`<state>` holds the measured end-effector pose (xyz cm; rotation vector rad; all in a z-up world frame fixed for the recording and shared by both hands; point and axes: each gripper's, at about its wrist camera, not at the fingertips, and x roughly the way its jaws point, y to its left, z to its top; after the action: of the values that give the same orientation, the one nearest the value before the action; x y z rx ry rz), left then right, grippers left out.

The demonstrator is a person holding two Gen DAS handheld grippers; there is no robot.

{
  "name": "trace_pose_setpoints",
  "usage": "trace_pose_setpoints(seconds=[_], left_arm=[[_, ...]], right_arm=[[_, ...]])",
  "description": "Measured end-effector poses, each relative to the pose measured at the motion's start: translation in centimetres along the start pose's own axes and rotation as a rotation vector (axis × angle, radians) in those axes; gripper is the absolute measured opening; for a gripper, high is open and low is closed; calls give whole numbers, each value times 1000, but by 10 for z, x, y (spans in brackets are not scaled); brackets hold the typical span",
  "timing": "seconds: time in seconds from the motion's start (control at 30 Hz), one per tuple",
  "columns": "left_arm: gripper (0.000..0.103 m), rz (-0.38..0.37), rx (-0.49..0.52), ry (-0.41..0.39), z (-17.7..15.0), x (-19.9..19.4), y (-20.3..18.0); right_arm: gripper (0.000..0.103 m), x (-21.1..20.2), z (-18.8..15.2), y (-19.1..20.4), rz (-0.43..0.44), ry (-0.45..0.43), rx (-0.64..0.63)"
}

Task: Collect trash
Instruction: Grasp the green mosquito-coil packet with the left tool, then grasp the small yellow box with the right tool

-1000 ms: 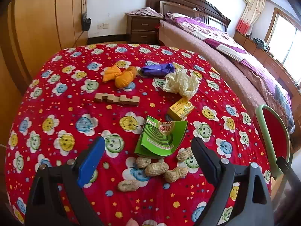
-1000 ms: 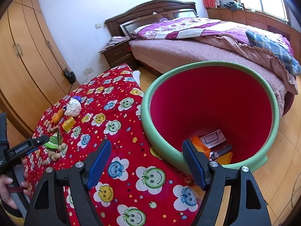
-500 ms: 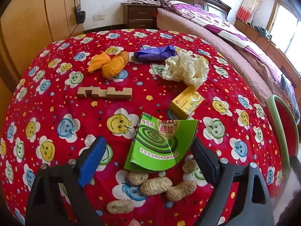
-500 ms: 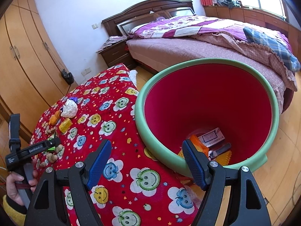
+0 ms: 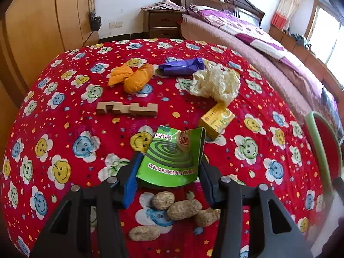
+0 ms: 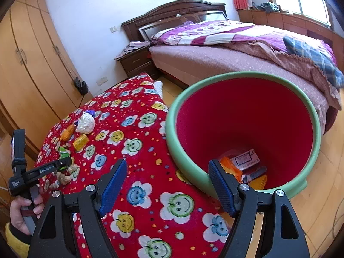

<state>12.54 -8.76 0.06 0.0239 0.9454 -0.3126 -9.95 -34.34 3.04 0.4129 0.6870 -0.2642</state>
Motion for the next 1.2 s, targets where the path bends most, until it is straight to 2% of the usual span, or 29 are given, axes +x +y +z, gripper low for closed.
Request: trace_pose_setpoints(seconds=[0.2, 0.43, 0.7, 1.2], left_arm=[[51, 5, -38, -45, 4, -18, 21], [51, 56, -92, -97, 9, -38, 57], [51, 105, -166, -110, 3, -36, 90], [51, 120, -179, -108, -1, -16, 96]], right_arm=[[79, 0, 4, 18, 13, -5, -42], [79, 10, 8, 50, 59, 8, -103], [79, 34, 12, 90, 121, 43, -172], [79, 82, 17, 131, 190, 105, -211]])
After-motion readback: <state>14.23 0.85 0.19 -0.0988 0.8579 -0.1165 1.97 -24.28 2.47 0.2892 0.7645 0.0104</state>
